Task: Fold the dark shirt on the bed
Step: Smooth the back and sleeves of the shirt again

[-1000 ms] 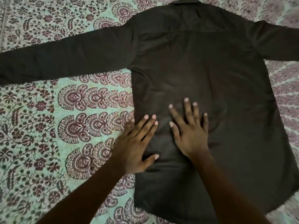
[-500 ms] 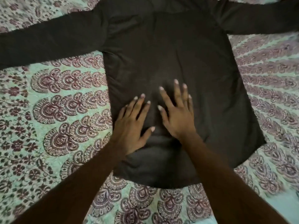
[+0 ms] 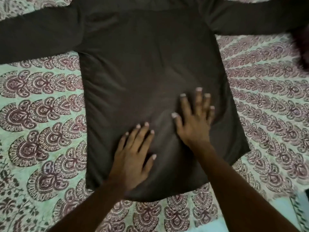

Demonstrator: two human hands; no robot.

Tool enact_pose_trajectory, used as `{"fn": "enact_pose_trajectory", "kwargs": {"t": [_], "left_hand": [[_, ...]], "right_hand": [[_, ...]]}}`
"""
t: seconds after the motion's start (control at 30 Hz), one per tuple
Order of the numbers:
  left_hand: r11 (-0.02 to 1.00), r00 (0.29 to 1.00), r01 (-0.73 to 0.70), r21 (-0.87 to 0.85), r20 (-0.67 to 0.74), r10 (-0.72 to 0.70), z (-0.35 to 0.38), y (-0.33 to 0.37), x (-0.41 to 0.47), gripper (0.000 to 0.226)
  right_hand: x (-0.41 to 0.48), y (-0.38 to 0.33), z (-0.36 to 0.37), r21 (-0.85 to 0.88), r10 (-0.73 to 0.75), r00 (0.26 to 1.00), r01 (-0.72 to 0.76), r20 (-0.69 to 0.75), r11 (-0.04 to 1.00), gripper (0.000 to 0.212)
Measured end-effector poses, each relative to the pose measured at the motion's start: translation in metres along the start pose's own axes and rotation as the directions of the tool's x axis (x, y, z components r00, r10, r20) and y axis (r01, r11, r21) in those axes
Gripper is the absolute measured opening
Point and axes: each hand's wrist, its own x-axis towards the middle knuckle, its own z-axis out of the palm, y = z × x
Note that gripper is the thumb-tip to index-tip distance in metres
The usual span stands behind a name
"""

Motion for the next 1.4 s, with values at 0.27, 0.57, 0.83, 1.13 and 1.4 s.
{"fn": "enact_pose_trajectory", "kwargs": {"t": [0.27,0.57,0.83,1.13,1.4], "left_hand": [[0.988,0.991,-0.101,0.113,0.099,0.090,0.015,0.023,0.014,0.099],[0.886,0.875,-0.457,0.085,0.222,0.430,0.021,0.049,-0.013,0.088],[0.901,0.903,-0.430,0.067,0.062,0.426,0.020,0.067,0.028,0.060],[0.986,0.995,0.101,0.134,-0.037,-0.097,-0.011,0.018,0.151,0.094],[0.976,0.993,0.092,0.195,-0.091,-0.076,-0.004,0.015,0.147,0.093]], "right_hand": [[0.037,0.055,-0.006,0.060,0.207,0.977,-0.211,0.058,0.976,0.064],[-0.065,0.072,-0.021,-0.002,-0.002,0.997,0.002,0.080,1.000,0.068],[-0.106,0.094,-0.020,0.021,0.492,0.869,-0.493,0.052,0.870,0.075],[0.066,0.043,-0.013,0.049,-0.213,0.970,0.209,0.115,0.977,0.063],[0.079,0.102,-0.024,0.066,0.416,0.892,-0.432,0.175,0.899,0.072]]}}
